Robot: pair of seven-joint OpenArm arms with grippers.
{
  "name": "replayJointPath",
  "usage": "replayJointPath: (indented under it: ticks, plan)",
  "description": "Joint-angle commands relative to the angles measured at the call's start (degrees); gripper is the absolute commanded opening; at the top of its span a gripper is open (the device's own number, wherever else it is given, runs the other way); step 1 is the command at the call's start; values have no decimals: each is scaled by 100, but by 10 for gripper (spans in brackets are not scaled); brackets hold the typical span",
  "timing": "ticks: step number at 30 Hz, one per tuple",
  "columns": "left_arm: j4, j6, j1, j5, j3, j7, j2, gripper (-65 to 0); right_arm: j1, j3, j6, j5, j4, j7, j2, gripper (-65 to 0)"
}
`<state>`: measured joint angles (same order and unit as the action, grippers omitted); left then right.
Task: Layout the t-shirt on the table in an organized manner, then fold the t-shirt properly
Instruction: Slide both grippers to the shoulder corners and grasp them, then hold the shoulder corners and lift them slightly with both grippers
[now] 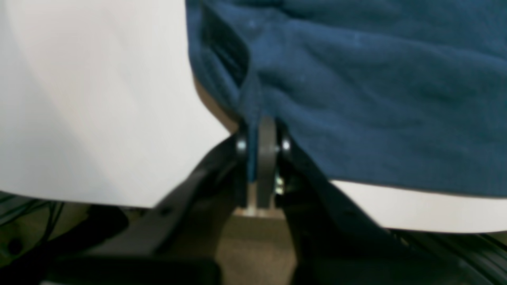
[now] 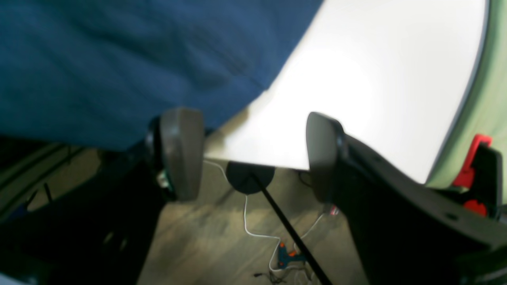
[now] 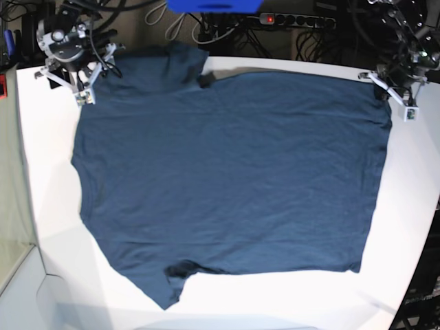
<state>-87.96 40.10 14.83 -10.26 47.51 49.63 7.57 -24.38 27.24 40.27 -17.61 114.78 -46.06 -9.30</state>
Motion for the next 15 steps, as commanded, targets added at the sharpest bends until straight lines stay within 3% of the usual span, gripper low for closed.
replayJointPath:
  ticks: [1, 15]
  plan:
    - [-26, -10, 7, 55, 1, 106, 29, -646, -10, -74, -27, 42, 104, 83, 30, -244]
    - [-26, -10, -107, 55, -8, 114, 47, -646, -89, -1006, -27, 59, 95, -532, 30, -244]
